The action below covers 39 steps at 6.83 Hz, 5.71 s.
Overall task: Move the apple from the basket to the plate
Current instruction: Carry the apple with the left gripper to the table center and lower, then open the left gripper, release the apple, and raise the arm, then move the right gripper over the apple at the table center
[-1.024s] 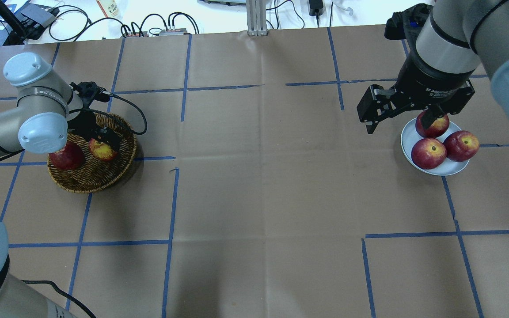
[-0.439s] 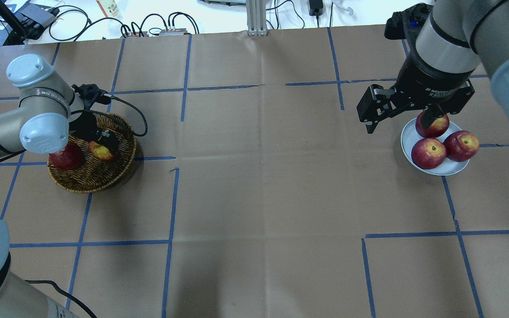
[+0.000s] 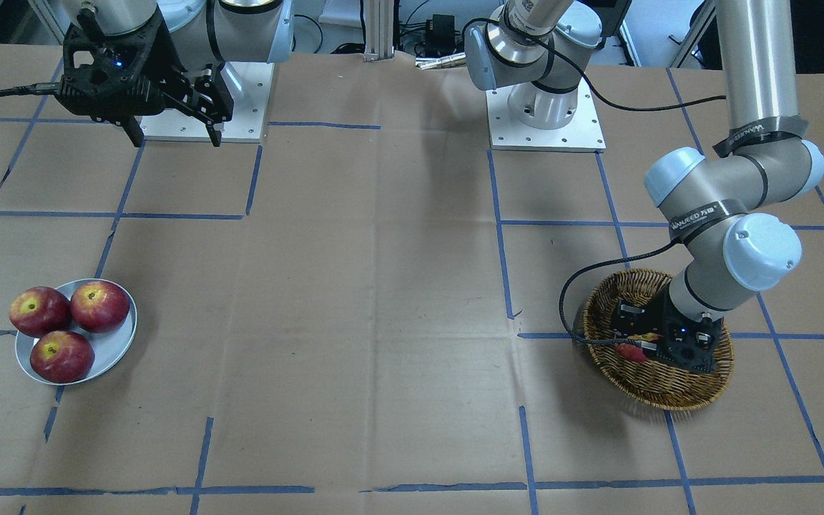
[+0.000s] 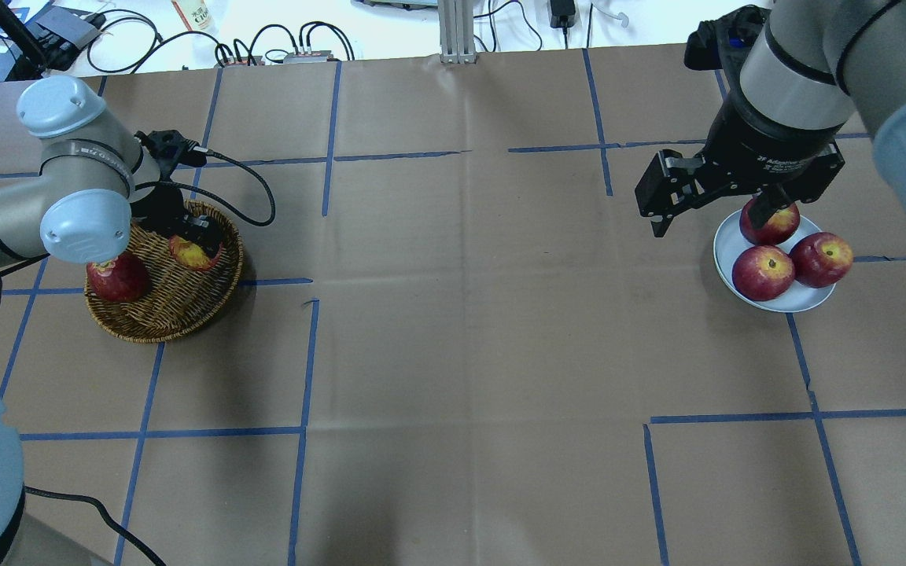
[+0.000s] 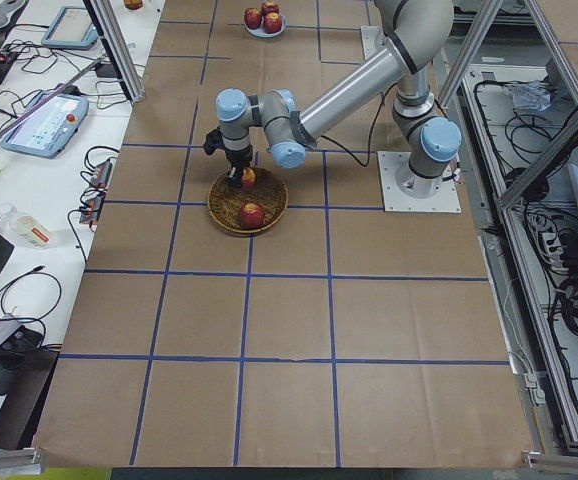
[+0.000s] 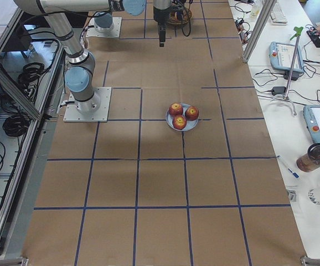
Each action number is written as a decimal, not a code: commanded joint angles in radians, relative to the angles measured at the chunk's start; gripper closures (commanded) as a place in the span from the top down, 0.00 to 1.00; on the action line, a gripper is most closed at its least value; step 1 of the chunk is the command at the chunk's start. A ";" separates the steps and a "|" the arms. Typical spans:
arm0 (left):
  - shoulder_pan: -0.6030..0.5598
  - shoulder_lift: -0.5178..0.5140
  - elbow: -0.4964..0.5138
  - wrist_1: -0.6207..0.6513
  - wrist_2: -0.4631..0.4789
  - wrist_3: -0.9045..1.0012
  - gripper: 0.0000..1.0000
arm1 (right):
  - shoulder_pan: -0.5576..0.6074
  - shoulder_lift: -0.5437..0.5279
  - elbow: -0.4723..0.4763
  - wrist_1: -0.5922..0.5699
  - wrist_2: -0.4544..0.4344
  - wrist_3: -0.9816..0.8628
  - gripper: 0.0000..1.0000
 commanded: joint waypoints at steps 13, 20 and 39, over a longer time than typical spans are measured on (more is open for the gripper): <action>-0.613 -0.265 0.279 -0.034 -0.045 -0.888 0.57 | -0.002 0.000 0.003 0.000 0.001 0.000 1.00; -0.485 0.028 0.297 -0.315 -0.036 -0.730 0.99 | 0.000 0.008 -0.002 -0.002 0.001 0.000 1.00; -0.238 0.384 0.265 -0.758 -0.033 -0.486 0.99 | 0.382 0.702 -0.121 -0.645 -0.091 0.439 1.00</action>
